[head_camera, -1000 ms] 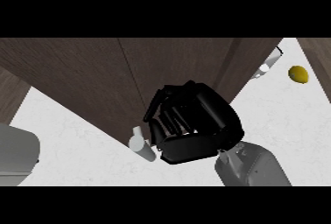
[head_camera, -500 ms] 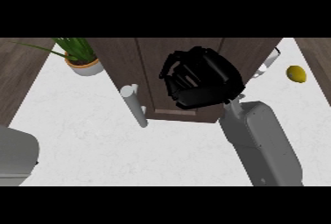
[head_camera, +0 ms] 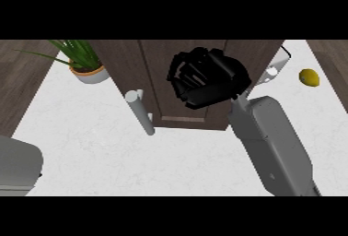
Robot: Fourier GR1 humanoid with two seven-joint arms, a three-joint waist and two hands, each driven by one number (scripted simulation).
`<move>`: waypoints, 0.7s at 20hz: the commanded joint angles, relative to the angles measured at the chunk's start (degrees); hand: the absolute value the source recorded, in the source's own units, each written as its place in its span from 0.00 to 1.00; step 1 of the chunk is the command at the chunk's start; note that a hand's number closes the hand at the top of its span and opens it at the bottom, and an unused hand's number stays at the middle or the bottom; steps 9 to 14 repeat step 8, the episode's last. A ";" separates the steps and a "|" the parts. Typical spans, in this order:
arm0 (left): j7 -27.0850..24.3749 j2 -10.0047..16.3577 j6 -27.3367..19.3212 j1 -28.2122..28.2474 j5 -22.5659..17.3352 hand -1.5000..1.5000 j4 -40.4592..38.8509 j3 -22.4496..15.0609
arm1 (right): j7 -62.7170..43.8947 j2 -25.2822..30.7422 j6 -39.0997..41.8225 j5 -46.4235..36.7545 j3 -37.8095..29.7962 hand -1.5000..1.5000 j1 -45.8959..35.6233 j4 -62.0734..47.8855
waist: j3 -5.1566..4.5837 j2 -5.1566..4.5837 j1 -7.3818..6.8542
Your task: Pick up the bottled water, place it into the cabinet and close the cabinet
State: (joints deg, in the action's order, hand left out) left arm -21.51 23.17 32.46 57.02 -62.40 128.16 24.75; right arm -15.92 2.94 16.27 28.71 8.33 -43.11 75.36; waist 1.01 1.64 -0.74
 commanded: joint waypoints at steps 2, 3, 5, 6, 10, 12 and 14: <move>2.04 -0.83 1.38 2.27 -0.99 0.00 3.09 -0.24 | -0.78 -1.88 -1.48 1.67 -4.38 1.00 -9.62 -10.58 | -0.98 -2.12 -2.65; 1.97 -1.45 1.08 1.40 0.11 0.00 2.08 -1.08 | -1.77 -2.80 -2.32 2.57 -2.67 1.00 -10.98 -9.56 | -1.03 -2.14 -2.94; 1.79 -1.78 0.81 -0.53 0.59 0.00 1.12 -1.07 | -1.12 -2.79 -1.90 2.91 -1.72 1.00 -9.12 -9.41 | -1.04 -2.18 -2.43; 2.76 -0.49 1.46 0.82 -1.30 0.00 1.00 0.02 | -3.97 -2.77 -1.99 3.84 -3.14 1.00 -10.03 -7.21 | -1.03 -1.94 -1.95; 3.03 -0.92 -0.71 -2.01 -0.20 0.00 1.76 -1.60 | -0.91 -2.75 -2.05 2.37 -1.44 1.00 -8.22 -8.36 | -1.02 -2.37 -1.94; 3.03 -0.92 -0.71 -2.01 -0.20 0.00 1.76 -1.60 | -0.91 -2.75 -2.05 2.37 -1.44 1.00 -8.22 -8.36 | -1.02 -2.37 -1.94; 3.03 -0.92 -0.71 -2.01 -0.20 0.00 1.76 -1.60 | -0.91 -2.75 -2.05 2.37 -1.44 1.00 -8.22 -8.36 | -1.02 -2.37 -1.94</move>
